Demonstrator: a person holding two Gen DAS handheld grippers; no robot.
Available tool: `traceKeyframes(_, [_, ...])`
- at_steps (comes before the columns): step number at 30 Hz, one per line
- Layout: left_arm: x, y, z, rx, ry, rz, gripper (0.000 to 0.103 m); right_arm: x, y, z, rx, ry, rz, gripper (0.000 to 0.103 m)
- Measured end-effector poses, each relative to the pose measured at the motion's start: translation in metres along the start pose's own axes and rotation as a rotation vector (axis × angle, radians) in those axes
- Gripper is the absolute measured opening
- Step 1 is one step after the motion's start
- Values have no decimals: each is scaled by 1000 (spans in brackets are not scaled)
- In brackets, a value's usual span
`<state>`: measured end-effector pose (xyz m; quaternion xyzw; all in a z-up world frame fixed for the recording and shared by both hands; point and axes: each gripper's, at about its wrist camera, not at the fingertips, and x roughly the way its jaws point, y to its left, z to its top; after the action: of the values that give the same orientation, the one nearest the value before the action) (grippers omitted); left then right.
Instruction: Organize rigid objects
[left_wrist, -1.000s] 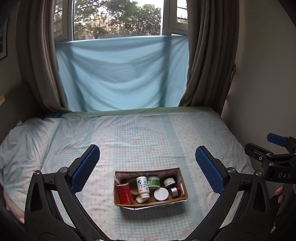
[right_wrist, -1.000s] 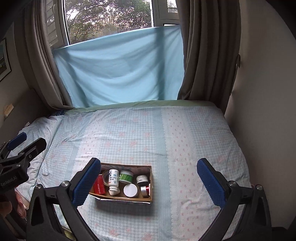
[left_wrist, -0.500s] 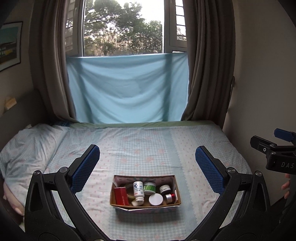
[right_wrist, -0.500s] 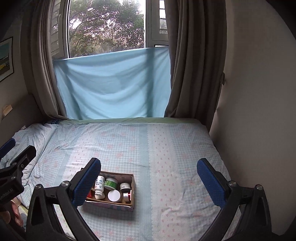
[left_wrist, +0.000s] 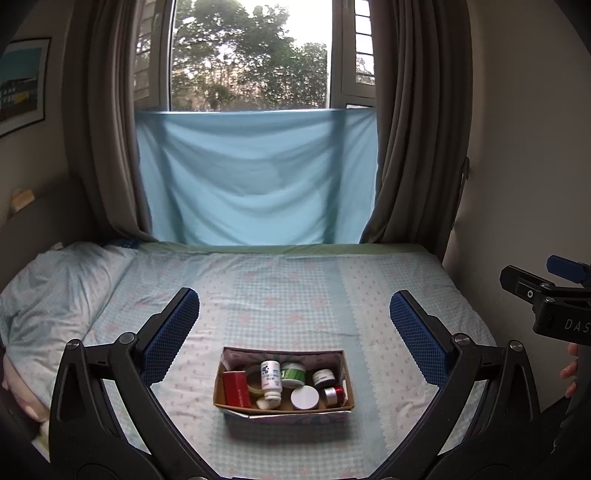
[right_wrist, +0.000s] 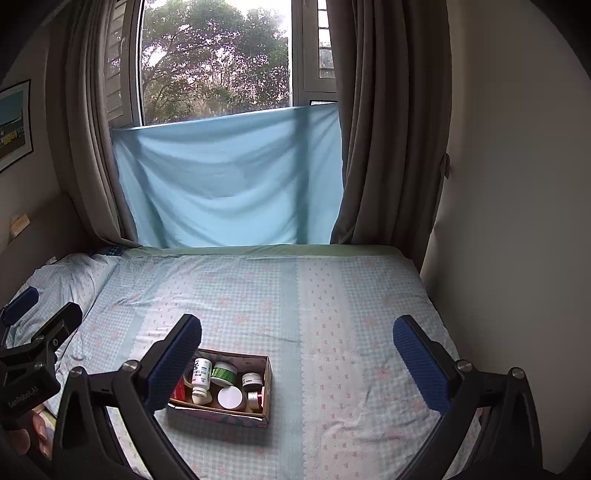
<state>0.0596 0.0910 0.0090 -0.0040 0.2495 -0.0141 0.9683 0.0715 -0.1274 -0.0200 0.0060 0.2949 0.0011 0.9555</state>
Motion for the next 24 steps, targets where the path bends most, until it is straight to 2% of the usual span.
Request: traceKeyframes(24, [-10,7,2,-8,-33,-11,103,-9,-2,3,11,-30,-7,103])
